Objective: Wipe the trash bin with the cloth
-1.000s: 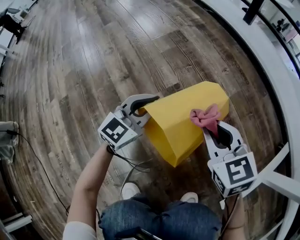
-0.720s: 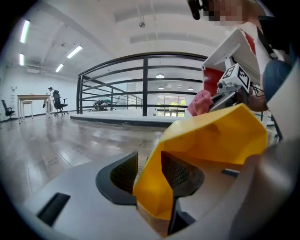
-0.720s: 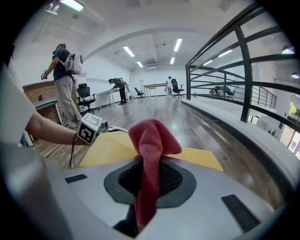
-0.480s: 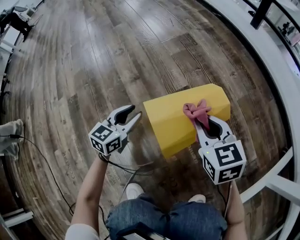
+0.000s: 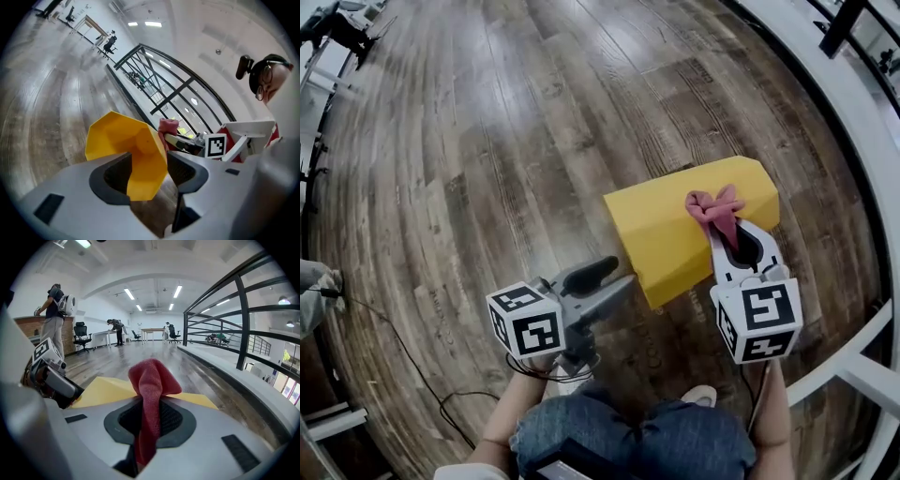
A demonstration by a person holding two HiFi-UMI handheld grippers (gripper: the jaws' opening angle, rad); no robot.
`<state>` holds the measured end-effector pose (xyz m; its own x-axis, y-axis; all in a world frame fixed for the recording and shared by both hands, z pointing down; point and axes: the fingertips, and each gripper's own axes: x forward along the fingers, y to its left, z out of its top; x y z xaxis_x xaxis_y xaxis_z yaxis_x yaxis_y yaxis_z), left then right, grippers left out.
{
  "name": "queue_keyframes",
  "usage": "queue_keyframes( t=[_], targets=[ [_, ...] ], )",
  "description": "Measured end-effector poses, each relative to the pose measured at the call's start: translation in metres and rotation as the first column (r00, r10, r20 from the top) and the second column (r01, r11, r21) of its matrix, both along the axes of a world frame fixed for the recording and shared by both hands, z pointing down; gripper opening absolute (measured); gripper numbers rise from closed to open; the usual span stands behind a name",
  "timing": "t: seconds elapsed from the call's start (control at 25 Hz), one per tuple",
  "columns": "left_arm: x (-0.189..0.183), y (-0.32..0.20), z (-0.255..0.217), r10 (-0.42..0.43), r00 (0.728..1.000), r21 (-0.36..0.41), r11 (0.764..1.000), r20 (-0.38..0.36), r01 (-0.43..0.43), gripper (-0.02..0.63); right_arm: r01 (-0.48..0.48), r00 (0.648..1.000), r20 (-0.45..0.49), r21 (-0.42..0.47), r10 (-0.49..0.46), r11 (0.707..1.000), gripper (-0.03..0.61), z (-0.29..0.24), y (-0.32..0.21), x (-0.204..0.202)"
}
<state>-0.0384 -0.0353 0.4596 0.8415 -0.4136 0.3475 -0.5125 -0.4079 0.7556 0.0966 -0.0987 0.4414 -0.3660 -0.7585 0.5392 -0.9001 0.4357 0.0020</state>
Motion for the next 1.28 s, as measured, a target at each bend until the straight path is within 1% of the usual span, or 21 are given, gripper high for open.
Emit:
queue_keyframes(
  t=[0.04,0.16,0.2,0.28,0.36,0.44,0.48,0.52,0.56,0.6,0.68,0.76,0.88,0.96,1.04,1.12,1.16,1.28],
  targets=[
    [-0.001,0.006,-0.003,0.025,1.000,-0.018,1.000,-0.016,-0.025,0.227,0.003,1.000,0.001,-0.002,-0.003,1.000,0.051,0.000,0.000,0.000],
    [0.011,0.021,-0.006,0.103,0.994,-0.053,0.993,-0.046,-0.106,0.260,0.002,1.000,0.005,0.004,-0.002,1.000,0.051,0.000,0.001,0.001],
    [0.022,0.025,-0.002,0.141,0.989,-0.050,0.988,-0.044,-0.143,0.273,-0.003,1.000,0.003,0.010,0.003,1.000,0.051,0.000,0.001,0.002],
    [0.047,0.030,0.009,0.207,0.978,-0.033,0.978,-0.037,-0.208,0.276,-0.008,1.000,-0.011,0.024,0.008,1.000,0.051,-0.001,-0.001,0.001],
    [0.064,0.030,0.020,0.248,0.969,-0.008,0.969,-0.005,-0.248,0.276,0.000,0.999,-0.039,0.036,0.002,0.999,0.051,-0.003,-0.003,-0.002],
    [0.069,0.025,0.032,0.247,0.967,0.024,0.968,0.055,-0.249,0.274,0.017,0.998,-0.061,0.042,-0.014,0.999,0.051,-0.009,-0.001,-0.006],
    [0.068,0.022,0.036,0.234,0.969,0.042,0.971,0.075,-0.237,0.218,0.031,0.998,-0.060,0.042,-0.028,0.999,0.051,-0.015,0.002,-0.009],
    [0.066,0.019,0.036,0.220,0.972,0.063,0.972,0.077,-0.225,0.117,0.052,0.997,-0.050,0.042,-0.050,0.998,0.051,-0.022,0.006,-0.015],
    [0.064,0.015,0.033,0.213,0.975,0.083,0.972,0.070,-0.219,0.043,0.084,0.996,-0.037,0.043,-0.083,0.996,0.051,-0.030,0.010,-0.023],
    [0.060,0.013,0.029,0.218,0.973,0.099,0.969,0.072,-0.224,0.017,0.129,0.991,-0.030,0.048,-0.128,0.990,0.051,-0.038,0.013,-0.034],
    [0.050,0.011,0.026,0.253,0.961,0.109,0.958,0.111,-0.265,0.015,0.233,0.972,-0.053,0.056,-0.230,0.971,0.051,-0.047,0.018,-0.060],
    [0.038,0.013,0.026,0.287,0.948,0.087,0.950,0.137,-0.300,0.015,0.312,0.947,-0.096,0.040,-0.307,0.949,0.051,-0.048,0.023,-0.085],
    [0.019,0.020,0.024,0.328,0.938,0.035,0.942,0.115,-0.334,0.015,0.426,0.896,-0.148,0.023,-0.418,0.905,0.051,-0.046,0.027,-0.123],
    [0.011,0.022,0.025,0.340,0.933,0.021,0.939,0.115,-0.344,0.015,0.479,0.867,-0.173,0.023,-0.468,0.878,0.051,-0.041,0.028,-0.144],
    [0.008,0.023,0.027,0.342,0.931,0.015,0.938,0.127,-0.347,0.017,0.517,0.840,-0.191,-0.001,-0.508,0.856,0.051,-0.030,0.029,-0.160],
    [0.008,0.026,0.030,0.342,0.930,0.010,0.938,0.135,-0.347,0.017,0.538,0.821,-0.204,-0.035,-0.533,0.842,0.051,-0.019,0.030,-0.168],
    [0.008,0.027,0.031,0.341,0.930,0.009,0.938,0.137,-0.345,0.017,0.540,0.818,-0.208,-0.045,-0.537,0.840,0.051,-0.016,0.030,-0.170],
    [0.007,0.026,0.030,0.334,0.933,0.012,0.941,0.133,-0.339,0.018,0.523,0.828,-0.204,-0.058,-0.523,0.850,0.051,-0.014,0.026,-0.166]
  ],
)
